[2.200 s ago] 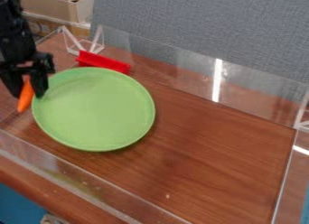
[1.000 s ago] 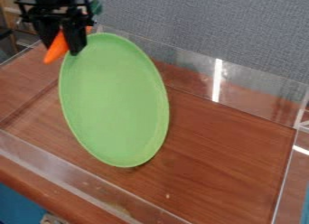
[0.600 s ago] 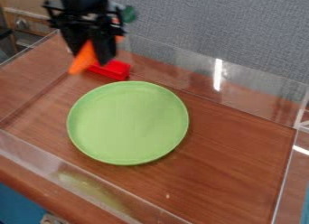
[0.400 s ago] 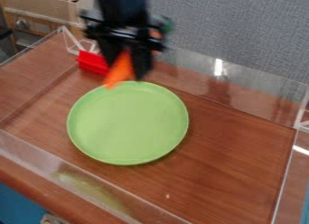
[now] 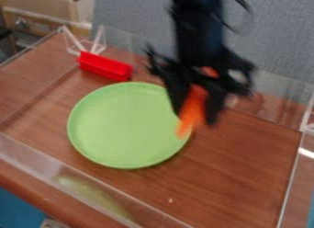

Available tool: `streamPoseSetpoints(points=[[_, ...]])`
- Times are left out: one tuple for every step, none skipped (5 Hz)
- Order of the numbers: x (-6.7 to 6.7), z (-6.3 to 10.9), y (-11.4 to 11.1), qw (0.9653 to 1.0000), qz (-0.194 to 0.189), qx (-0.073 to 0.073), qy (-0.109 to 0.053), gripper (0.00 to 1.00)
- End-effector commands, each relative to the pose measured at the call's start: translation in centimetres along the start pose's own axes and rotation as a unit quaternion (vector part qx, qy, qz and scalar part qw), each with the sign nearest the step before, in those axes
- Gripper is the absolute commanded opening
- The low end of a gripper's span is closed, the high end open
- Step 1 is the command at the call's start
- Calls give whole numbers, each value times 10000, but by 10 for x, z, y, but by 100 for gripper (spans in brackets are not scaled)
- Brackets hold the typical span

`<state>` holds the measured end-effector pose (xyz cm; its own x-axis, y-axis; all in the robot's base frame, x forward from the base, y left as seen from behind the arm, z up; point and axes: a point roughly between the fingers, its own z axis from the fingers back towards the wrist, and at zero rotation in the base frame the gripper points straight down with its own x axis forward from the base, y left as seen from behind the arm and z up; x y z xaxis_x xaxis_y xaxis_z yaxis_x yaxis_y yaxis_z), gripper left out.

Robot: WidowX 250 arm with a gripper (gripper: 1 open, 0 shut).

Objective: Put the carrot on the right side

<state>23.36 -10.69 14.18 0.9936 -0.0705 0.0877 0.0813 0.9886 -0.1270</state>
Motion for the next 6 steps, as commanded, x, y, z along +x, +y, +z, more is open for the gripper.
streamPoseSetpoints(points=[[1, -22, -24, 10000, 57, 39, 26, 0], [-2, -45, -36, 9998, -6, 78, 181, 0], [-4, -62, -26, 9982, -495, 65, 321, 0], [-8, -74, -10, 9976, -554, 35, 404, 0], [-6, -87, 23, 9987, -335, -55, 369, 0], [-6, -99, 53, 9993, -101, -119, 338, 0]])
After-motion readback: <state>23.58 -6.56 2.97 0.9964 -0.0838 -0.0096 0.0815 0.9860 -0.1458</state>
